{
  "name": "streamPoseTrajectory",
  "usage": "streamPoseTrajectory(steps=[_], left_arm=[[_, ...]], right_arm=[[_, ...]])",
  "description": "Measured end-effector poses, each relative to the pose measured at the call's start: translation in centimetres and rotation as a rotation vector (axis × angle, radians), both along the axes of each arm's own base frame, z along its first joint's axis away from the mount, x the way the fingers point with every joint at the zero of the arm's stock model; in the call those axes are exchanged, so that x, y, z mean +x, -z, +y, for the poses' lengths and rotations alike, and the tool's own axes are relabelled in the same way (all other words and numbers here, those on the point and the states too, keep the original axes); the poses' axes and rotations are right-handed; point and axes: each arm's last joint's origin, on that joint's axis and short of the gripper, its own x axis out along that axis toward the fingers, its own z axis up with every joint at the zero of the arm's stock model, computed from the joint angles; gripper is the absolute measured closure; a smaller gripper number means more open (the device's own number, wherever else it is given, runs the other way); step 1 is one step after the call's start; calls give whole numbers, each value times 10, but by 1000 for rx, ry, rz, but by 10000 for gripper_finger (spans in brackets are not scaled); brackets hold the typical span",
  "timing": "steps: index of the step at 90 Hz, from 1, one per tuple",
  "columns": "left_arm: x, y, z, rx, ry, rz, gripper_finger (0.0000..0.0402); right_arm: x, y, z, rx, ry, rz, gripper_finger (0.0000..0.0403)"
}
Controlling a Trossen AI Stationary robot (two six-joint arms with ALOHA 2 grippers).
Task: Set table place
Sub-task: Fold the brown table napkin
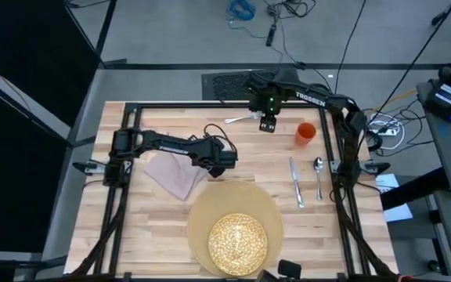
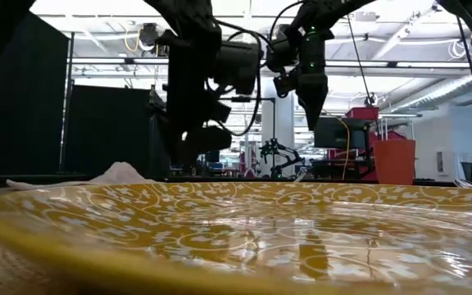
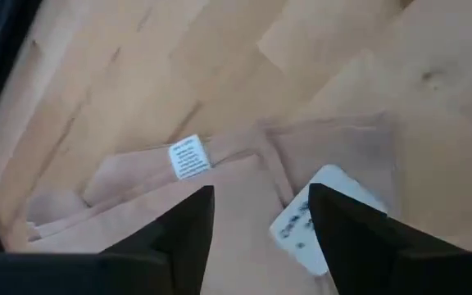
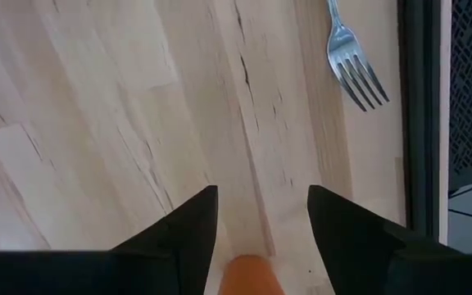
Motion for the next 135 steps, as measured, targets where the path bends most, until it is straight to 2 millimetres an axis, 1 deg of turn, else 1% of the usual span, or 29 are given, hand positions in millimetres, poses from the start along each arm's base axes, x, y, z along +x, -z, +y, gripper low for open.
streamPoseTrajectory(steps=[19,40,50,64,82,89,113,135], left_arm=[[2,8,2,-14,-11,12,215],[5,10,2,-30,-14,-14,215],[3,13,6,-31,-21,-7,215],[-5,27,13,-58,-52,-8,215],[-5,29,16,-90,-52,-24,215],[-2,29,16,-111,-33,-50,223],[1,30,19,-171,-19,-88,272],[2,30,21,-204,-11,-99,281]], right_arm=[[0,0,1,23,-3,-16,227],[0,0,1,23,-2,-17,227],[0,0,1,26,-3,-17,227],[0,0,1,27,-2,-17,227],[1,0,1,34,-3,-23,227],[1,0,1,40,-4,-28,227],[1,0,1,41,-4,-28,227],[1,0,1,41,-4,-28,227]])
